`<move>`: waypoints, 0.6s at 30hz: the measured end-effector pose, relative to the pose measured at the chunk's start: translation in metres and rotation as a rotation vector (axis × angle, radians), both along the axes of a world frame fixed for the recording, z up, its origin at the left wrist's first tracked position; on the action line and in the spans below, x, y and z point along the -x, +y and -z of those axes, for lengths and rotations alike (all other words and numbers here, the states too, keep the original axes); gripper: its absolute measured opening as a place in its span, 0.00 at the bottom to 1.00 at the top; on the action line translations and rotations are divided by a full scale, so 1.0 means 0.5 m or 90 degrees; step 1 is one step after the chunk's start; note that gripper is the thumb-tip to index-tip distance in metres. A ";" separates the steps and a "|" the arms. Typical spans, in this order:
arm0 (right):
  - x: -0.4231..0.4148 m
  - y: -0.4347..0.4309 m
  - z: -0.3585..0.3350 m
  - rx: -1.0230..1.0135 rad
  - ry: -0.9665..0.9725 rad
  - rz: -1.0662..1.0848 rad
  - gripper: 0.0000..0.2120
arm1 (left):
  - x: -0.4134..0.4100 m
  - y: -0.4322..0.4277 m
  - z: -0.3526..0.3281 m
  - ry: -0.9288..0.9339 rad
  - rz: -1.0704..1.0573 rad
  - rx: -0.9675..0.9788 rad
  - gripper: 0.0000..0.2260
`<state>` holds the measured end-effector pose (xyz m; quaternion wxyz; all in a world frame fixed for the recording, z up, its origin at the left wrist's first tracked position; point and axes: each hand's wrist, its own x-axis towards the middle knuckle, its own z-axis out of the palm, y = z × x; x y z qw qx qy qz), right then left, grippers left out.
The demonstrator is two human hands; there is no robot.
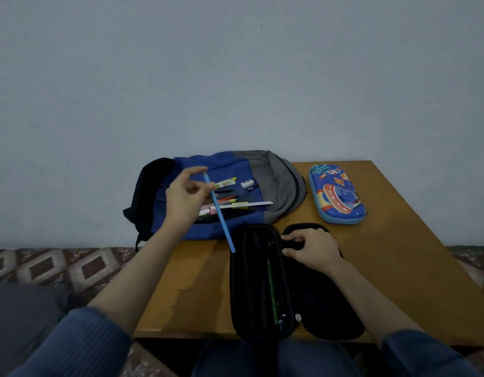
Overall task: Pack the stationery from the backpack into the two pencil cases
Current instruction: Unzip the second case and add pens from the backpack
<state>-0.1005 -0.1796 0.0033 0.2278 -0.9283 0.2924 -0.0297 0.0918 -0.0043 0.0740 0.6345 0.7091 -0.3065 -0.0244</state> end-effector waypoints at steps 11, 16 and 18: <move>0.002 -0.002 0.004 -0.009 -0.015 0.001 0.17 | 0.075 -0.024 0.104 0.161 -0.034 -0.004 0.08; -0.002 -0.005 0.009 -0.004 -0.018 0.001 0.17 | 0.085 -0.023 0.133 0.309 0.026 -0.041 0.09; -0.002 -0.006 0.013 -0.001 -0.020 0.001 0.17 | 0.095 -0.023 0.134 0.313 0.049 -0.082 0.10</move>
